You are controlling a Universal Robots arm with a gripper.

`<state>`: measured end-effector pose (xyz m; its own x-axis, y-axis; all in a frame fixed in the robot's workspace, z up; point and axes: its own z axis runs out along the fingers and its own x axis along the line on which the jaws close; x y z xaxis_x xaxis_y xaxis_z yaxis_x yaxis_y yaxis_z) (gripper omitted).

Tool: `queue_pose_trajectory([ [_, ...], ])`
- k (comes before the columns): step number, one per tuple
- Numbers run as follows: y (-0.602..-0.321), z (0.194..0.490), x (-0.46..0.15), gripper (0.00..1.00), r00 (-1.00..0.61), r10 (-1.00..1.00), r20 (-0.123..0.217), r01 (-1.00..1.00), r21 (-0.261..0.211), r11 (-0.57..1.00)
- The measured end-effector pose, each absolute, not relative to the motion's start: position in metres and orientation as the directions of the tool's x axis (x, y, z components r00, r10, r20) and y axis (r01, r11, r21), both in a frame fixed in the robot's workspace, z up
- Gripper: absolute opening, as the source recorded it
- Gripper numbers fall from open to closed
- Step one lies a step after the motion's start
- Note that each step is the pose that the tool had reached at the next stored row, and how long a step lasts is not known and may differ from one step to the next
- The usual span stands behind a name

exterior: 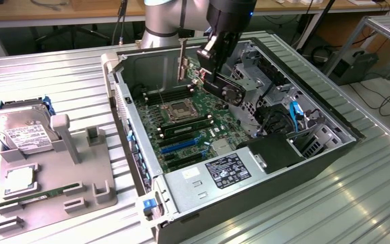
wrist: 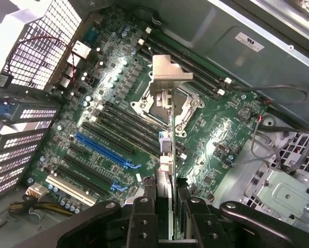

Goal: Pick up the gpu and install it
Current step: 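Insert the gpu into the slot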

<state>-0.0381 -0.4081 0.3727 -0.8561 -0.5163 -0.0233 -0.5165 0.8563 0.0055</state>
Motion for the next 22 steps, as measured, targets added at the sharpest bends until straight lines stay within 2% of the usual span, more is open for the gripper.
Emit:
queue_pose_trajectory([
  [22, -0.4081, 0.3727, -0.0381, 0.27, -0.814, -0.58, -0.023, -0.58, 0.005, 0.814],
])
